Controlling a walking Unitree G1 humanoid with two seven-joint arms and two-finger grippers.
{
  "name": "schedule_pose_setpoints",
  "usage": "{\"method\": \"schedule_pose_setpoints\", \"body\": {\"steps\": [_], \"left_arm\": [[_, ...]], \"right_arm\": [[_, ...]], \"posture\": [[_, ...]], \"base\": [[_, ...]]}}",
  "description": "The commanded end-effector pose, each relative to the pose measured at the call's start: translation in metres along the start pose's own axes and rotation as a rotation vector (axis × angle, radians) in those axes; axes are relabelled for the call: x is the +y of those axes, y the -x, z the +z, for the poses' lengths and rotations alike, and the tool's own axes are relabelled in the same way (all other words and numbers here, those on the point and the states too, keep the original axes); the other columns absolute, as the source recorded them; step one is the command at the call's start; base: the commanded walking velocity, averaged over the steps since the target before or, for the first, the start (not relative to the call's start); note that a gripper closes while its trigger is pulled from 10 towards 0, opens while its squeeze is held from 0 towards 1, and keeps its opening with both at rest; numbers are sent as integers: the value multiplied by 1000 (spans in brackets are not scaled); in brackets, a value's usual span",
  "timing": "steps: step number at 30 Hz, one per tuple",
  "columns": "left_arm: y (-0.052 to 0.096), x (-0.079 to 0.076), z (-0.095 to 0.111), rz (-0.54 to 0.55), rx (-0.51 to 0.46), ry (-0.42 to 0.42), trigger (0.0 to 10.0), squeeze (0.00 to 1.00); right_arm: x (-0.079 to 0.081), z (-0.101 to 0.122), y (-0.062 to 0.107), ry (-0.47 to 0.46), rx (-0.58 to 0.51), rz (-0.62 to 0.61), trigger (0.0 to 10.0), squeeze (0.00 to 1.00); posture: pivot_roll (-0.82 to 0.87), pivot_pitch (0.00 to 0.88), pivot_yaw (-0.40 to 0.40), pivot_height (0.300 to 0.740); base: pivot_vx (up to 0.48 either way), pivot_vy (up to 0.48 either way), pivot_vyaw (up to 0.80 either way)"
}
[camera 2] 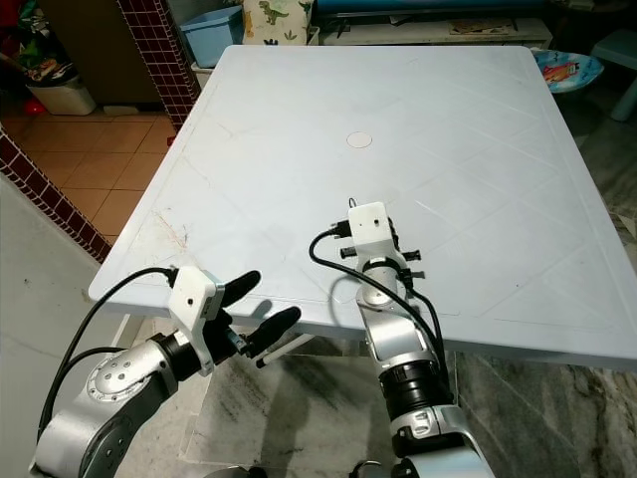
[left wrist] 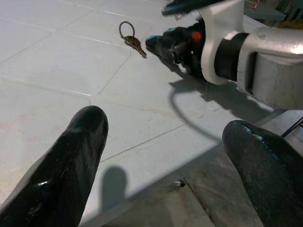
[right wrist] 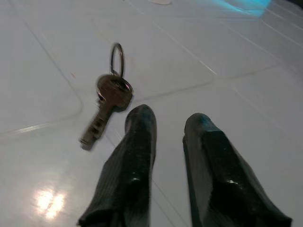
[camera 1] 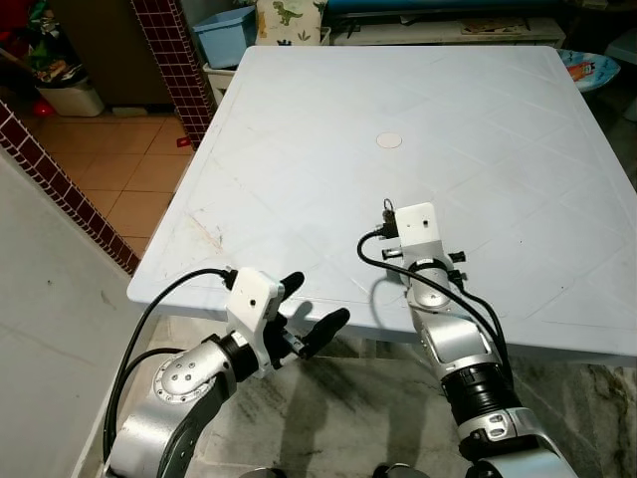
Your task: Hang keys on a hook
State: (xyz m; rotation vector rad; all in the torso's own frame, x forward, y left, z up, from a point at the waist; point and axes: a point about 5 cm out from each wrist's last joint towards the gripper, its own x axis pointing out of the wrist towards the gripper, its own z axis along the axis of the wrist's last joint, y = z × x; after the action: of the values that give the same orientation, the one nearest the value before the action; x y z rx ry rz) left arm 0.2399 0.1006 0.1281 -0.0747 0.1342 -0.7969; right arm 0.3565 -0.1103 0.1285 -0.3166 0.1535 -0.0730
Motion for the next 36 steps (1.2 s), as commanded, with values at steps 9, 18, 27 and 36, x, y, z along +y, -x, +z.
{"method": "schedule_pose_setpoints", "body": {"steps": [9, 18, 27, 36], "left_arm": [[3, -1, 1, -2, -6, -10, 10000, 0], [3, -2, 2, -1, -8, -5, 10000, 0], [2, -6, -1, -14, 2, 8, 10000, 0], [2, -6, -1, -16, 2, 8, 10000, 0]], "right_arm": [[27, 18, -7, -67, 13, 59, 10000, 1000], [35, 16, -9, -60, 59, 65, 10000, 773], [33, -12, -9, -39, 165, 78, 10000, 0], [32, -28, -5, -116, 229, 141, 0, 0]], "posture": [[80, 131, 82, 740], [82, 133, 76, 740], [73, 137, 77, 740], [70, 137, 75, 740]], "base": [[0, 0, 0], [0, 0, 0], [0, 0, 0], [0, 0, 0]]}}
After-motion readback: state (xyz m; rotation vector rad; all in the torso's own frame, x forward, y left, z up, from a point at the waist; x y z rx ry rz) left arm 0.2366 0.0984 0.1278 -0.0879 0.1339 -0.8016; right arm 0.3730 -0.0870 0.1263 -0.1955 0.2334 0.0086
